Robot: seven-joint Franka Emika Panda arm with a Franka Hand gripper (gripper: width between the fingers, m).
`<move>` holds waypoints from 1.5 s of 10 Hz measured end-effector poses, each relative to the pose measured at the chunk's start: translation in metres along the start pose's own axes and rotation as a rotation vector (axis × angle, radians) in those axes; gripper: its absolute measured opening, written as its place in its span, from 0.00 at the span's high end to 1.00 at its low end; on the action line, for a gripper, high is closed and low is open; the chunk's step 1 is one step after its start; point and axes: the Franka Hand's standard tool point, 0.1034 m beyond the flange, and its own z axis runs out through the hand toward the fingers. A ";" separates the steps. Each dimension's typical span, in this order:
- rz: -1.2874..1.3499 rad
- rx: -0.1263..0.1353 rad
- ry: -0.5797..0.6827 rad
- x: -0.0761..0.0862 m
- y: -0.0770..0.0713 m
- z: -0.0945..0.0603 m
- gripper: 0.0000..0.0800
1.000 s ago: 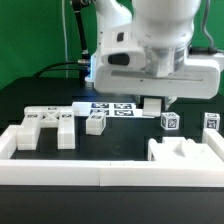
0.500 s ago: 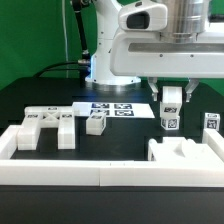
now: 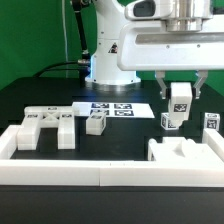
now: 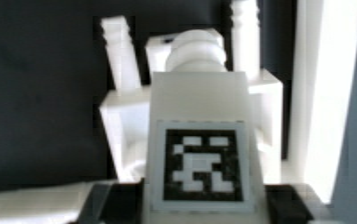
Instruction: Assemble chair
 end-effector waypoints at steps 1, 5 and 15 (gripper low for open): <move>-0.006 0.011 0.098 0.003 -0.005 -0.001 0.64; -0.017 0.013 0.157 -0.002 -0.004 0.003 0.64; -0.138 0.015 0.398 0.044 -0.014 0.014 0.64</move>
Offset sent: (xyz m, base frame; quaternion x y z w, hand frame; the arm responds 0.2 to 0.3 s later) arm 0.0000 0.0000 0.0000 0.0000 0.0000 0.0000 1.0000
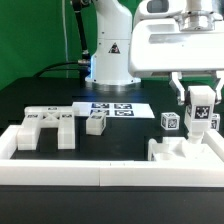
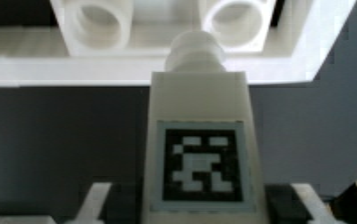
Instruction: Assemble chair
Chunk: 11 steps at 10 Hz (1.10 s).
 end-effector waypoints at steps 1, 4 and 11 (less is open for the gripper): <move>-0.003 0.001 -0.007 0.003 -0.001 0.002 0.64; -0.018 0.000 -0.012 0.000 -0.002 0.009 0.64; -0.041 0.013 -0.031 -0.013 -0.019 0.015 0.64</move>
Offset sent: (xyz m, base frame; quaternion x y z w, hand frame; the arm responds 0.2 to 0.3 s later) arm 0.0066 0.0040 -0.0048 0.0035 0.0066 -0.0025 1.0000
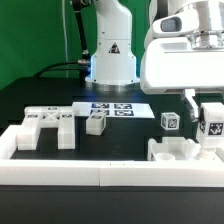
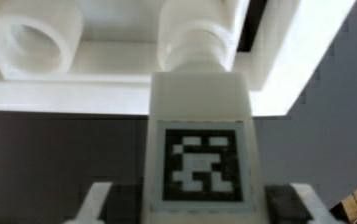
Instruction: Assemble chair
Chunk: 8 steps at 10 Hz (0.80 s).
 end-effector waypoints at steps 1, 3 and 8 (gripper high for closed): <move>-0.002 0.000 -0.003 -0.002 -0.001 0.001 0.64; -0.005 0.001 -0.008 -0.005 -0.002 0.003 0.64; -0.016 0.001 0.027 -0.009 -0.006 0.008 0.64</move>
Offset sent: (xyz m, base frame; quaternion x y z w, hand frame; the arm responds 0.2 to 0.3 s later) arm -0.0018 0.0030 -0.0057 -0.0030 0.0091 -0.0004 1.0000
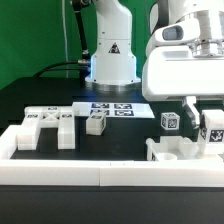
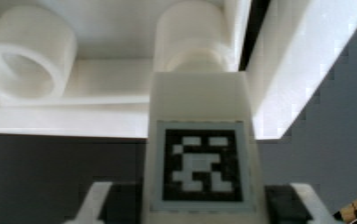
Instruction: Assemble chair
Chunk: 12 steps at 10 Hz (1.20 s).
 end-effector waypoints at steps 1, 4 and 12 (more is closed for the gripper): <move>-0.005 0.000 0.007 -0.003 -0.002 0.002 0.64; -0.017 0.000 0.033 -0.004 -0.003 0.002 0.64; -0.052 -0.005 0.016 -0.005 0.001 0.004 0.20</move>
Offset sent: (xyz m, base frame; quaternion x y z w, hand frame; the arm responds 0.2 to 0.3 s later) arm -0.0051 -0.0006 -0.0090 -0.0083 0.0155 -0.0035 0.9998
